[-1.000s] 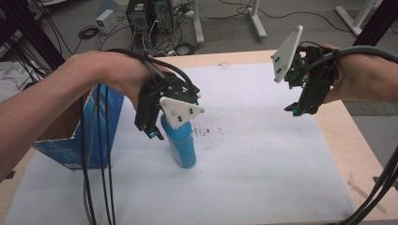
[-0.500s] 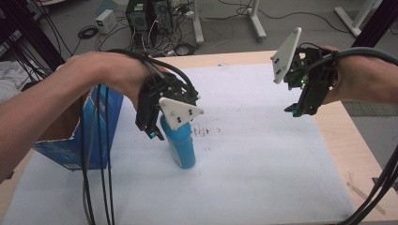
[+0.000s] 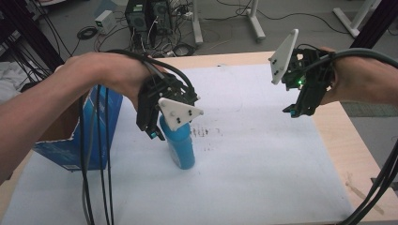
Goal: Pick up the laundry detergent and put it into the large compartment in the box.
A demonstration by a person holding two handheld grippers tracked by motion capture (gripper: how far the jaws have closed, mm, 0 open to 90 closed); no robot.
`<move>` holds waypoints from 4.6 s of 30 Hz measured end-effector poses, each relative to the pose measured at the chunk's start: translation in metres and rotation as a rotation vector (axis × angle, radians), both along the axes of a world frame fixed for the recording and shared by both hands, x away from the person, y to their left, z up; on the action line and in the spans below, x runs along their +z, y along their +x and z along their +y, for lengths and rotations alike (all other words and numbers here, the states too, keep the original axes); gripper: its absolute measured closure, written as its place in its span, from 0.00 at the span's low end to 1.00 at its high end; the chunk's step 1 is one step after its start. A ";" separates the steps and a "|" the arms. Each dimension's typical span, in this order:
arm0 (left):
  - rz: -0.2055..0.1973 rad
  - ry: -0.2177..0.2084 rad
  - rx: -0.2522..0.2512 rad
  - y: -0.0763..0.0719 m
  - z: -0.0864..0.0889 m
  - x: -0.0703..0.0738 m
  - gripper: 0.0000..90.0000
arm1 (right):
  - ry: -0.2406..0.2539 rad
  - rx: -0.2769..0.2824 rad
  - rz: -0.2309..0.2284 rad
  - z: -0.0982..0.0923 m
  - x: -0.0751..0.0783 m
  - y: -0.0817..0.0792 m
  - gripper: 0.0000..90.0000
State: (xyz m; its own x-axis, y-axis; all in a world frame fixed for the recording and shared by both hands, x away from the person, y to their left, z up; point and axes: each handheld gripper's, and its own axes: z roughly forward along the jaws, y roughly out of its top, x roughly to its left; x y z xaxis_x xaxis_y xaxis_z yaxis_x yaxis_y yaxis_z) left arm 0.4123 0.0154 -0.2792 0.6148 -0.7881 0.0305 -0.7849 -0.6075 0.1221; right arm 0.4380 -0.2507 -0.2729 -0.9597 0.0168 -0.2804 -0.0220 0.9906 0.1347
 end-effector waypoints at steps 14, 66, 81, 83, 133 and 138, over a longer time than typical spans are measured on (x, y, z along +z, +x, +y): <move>-0.005 0.009 -0.002 0.000 -0.002 -0.001 0.36 | -0.002 0.003 -0.002 -0.001 0.000 0.000 0.12; -0.022 -0.004 0.670 0.002 -0.008 0.104 0.42 | 0.033 0.023 -0.035 -0.001 0.008 -0.009 0.12; -0.030 -0.012 1.185 0.014 0.017 0.146 0.42 | 0.026 0.046 -0.039 0.005 0.005 -0.008 0.12; -0.046 -0.006 1.262 0.017 0.026 0.148 0.42 | 0.024 0.048 -0.038 0.006 0.005 -0.008 0.12; -0.083 -0.002 1.853 0.014 0.217 0.172 0.42 | 0.018 0.039 -0.007 0.007 0.000 -0.003 0.12; -0.082 0.004 1.860 0.015 0.222 0.166 0.42 | 0.015 0.038 -0.008 0.008 -0.001 -0.004 0.12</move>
